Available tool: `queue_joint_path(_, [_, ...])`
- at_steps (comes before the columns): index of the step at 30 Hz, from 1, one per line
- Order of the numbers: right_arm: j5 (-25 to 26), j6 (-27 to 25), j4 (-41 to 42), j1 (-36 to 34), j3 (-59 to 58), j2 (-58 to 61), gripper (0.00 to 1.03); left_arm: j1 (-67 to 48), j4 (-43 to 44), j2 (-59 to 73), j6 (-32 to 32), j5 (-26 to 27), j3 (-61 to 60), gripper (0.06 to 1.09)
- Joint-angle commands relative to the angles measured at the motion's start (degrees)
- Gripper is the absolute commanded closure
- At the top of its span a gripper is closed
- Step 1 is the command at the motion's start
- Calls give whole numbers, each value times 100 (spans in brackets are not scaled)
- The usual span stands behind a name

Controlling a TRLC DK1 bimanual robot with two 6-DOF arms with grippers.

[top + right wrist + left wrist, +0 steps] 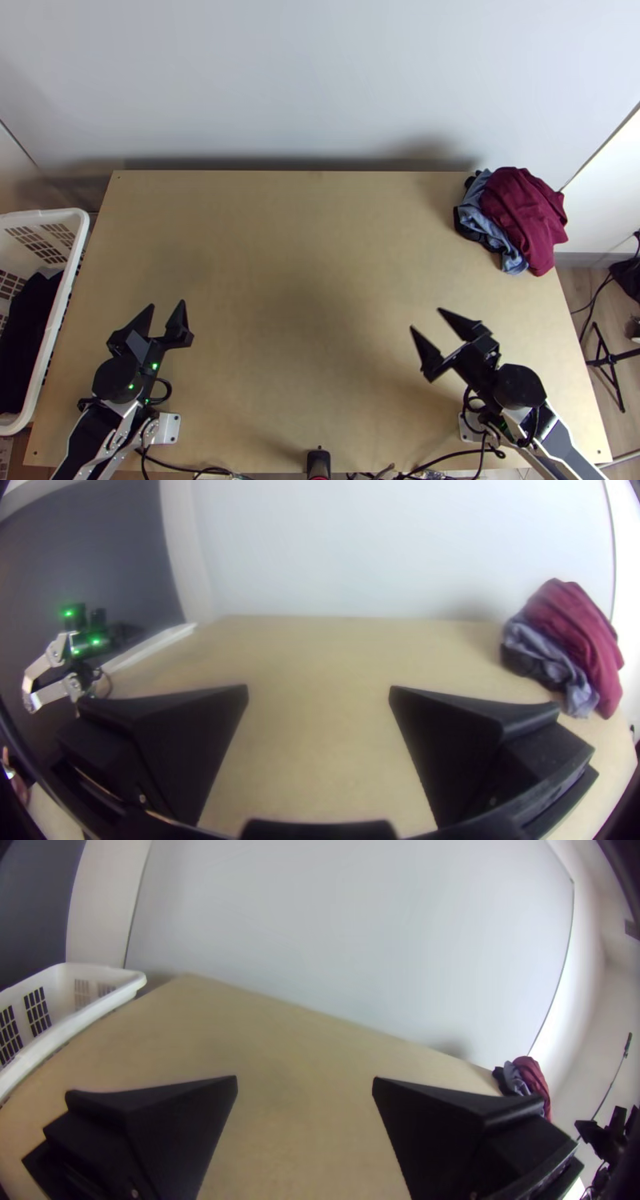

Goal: Fold the t-shirt

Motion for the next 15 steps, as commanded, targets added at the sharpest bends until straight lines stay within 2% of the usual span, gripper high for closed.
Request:
queue_joint_path(1, [1489,-60,36,-480,4,10,5,714,394,-1,163,-67,-10,10])
queue_joint_path(2, [1770,-25,124,-655,-5,19,5,881,464,-1,163,-50,-10,10])
queue_joint_path(6, [1849,-34,449,-1156,-14,10,5,943,526,-1,383,-50,17,10])
queue_joint_path(9, [1866,-614,344,-1332,22,1,5,881,341,-1,611,-41,96,10])
queue_joint_path(12, [1858,-394,168,-1543,13,1,5,890,324,-1,611,-41,69,10])
queue_joint_path(15, [1875,-386,159,-1947,13,1,5,1057,350,-1,620,-58,69,10])
